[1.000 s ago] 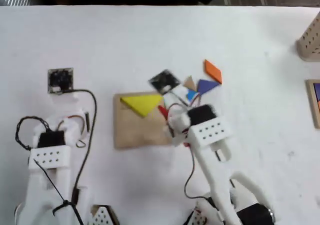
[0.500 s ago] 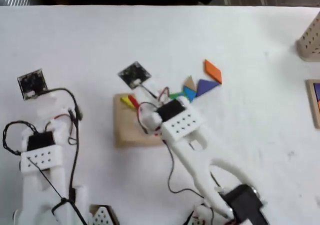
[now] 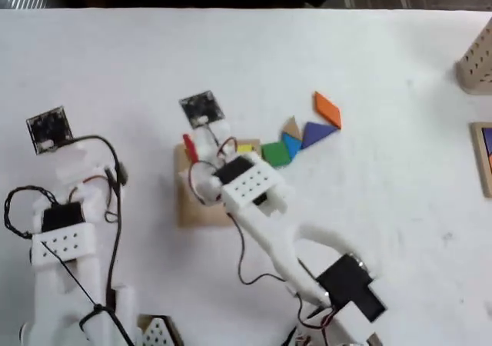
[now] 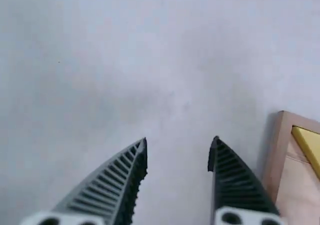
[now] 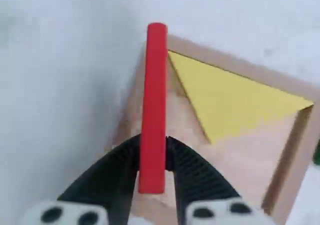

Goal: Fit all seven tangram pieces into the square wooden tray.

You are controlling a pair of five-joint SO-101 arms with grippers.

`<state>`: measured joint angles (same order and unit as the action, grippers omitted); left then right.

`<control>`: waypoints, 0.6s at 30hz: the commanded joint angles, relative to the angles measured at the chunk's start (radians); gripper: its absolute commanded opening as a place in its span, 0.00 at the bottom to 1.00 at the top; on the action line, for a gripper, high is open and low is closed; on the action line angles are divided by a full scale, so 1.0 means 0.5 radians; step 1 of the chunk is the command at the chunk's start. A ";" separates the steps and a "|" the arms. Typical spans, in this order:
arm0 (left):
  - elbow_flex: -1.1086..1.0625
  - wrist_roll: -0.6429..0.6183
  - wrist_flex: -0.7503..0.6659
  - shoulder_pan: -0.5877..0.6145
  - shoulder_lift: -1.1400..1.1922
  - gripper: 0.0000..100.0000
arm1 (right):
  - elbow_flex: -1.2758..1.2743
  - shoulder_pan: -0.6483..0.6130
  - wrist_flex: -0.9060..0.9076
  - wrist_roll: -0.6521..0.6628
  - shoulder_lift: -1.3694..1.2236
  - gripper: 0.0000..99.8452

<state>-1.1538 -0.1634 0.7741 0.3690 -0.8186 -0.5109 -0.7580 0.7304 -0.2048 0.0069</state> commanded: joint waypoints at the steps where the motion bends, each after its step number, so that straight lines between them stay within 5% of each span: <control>1: 0.114 -0.025 -0.049 0.017 -0.035 0.21 | 0.089 -0.057 -0.038 -0.104 0.002 0.02; 10: 0.107 -0.025 -0.049 0.014 -0.035 0.21 | 0.064 -0.069 -0.044 -0.442 -0.167 0.18; 18: 0.104 -0.025 -0.049 0.011 -0.035 0.21 | 0.169 -0.060 0.146 -0.282 -0.115 0.24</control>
<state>-1.1538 -0.1634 0.7741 0.3690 -0.8186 -0.4849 -0.7871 0.7534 -0.4120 -0.0944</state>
